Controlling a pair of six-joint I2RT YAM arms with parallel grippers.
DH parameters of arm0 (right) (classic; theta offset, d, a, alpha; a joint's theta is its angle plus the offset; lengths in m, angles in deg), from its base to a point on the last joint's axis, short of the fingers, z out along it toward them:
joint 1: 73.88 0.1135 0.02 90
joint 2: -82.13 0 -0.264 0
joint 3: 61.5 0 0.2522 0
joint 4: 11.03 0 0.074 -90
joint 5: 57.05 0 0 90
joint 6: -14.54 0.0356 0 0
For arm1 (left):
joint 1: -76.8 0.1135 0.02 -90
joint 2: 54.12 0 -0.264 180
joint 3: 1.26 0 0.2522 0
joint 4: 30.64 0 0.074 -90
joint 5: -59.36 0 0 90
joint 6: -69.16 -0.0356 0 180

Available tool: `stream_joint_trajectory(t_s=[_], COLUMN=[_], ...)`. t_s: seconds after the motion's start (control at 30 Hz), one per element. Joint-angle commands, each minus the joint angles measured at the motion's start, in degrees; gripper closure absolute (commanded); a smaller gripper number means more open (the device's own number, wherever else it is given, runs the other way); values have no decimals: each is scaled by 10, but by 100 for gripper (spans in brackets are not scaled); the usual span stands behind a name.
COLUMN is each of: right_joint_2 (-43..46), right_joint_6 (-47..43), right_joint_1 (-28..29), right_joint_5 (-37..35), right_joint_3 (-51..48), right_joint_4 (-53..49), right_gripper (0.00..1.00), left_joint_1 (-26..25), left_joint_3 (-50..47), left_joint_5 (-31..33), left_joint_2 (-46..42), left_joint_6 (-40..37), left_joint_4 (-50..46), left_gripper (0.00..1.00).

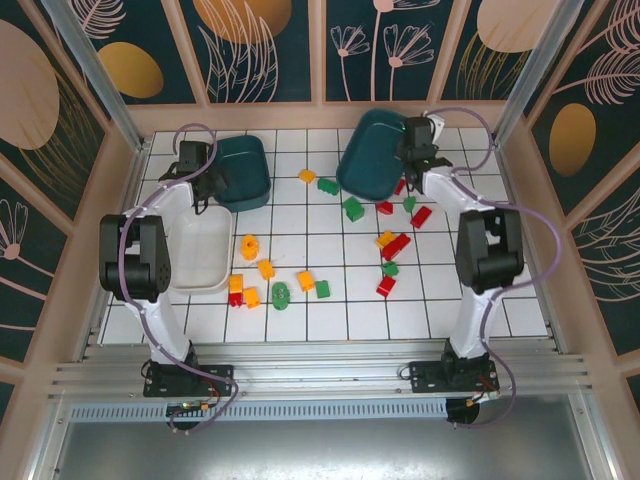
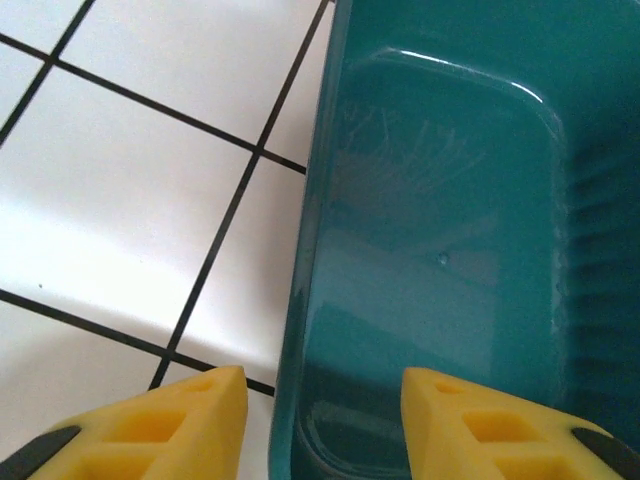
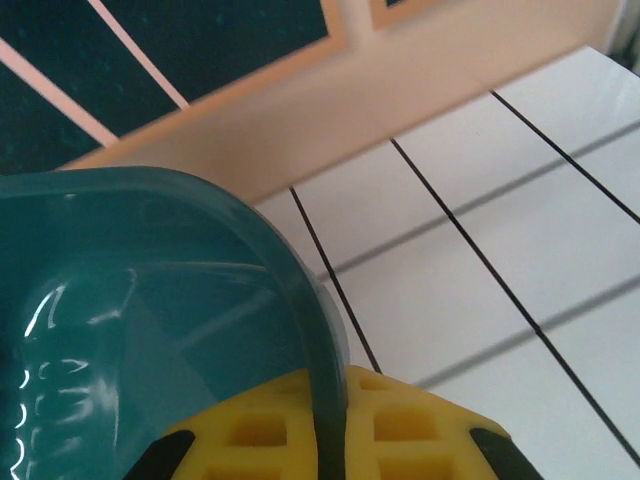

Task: Sort the legos into containers by color

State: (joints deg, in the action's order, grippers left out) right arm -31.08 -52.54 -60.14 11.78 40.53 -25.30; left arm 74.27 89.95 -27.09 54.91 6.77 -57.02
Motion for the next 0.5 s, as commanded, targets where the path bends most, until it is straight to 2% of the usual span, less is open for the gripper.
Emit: stream_joint_trajectory(t_s=[0.0, 0.13, 0.37, 0.47], right_joint_2=[-71, -155, -289, -329], right_joint_6=[10, 8, -5, -2], right_joint_1=[5, 10, 29, 38], right_joint_5=[-41, -51, -53, -51], right_joint_3=[95, 205, 420, 478], right_joint_4=[-25, -65, -158, -175], right_gripper=[100, 100, 100, 100], left_joint_1=[3, 3, 3, 3], left_joint_3=[27, 47, 73, 88], left_joint_5=[17, 6, 19, 17], left_joint_2=[22, 48, 78, 92], left_joint_6=[-23, -35, -49, -55], left_joint_4=[9, 8, 1, -8], left_gripper=[61, 75, 83, 91])
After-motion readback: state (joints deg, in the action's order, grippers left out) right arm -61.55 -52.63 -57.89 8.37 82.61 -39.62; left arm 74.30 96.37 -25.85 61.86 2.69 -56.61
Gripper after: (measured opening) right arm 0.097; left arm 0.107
